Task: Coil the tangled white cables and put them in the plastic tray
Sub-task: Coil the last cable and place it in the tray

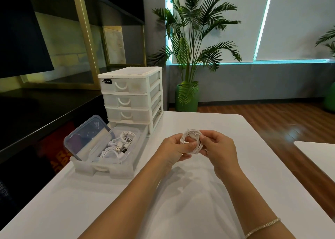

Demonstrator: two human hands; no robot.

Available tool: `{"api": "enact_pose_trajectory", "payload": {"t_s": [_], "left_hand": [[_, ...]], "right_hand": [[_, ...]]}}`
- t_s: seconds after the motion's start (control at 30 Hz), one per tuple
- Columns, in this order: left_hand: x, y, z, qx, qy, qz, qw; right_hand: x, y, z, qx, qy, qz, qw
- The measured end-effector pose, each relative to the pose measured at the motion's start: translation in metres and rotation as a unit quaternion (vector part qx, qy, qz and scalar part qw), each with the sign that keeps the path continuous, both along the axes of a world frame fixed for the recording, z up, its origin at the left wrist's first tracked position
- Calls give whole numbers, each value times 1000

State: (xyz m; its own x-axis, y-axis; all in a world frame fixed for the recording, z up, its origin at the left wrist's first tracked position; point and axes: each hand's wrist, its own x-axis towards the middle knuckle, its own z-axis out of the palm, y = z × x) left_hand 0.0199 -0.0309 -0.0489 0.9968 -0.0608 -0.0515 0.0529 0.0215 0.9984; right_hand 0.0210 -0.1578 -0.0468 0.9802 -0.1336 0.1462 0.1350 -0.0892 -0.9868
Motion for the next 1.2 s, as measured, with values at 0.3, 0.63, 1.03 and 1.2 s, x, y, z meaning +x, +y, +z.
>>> {"api": "enact_pose_trajectory", "payload": {"t_s": [0.3,0.63,1.03,1.2], "left_hand": [[-3,1,0,22,-28,20,999],[-3,6,11,125,-58,68,988],[-25,113,49,165,-79,125,975],[-38,163,59,222,-79,168,957]], "right_hand": [[-2,1,2,-120,-31,27,992],[-3,5,2,-83,9,6,997],[-2,92,28,12,115,122,986],[0,139,34,-42,126,173,976]]}}
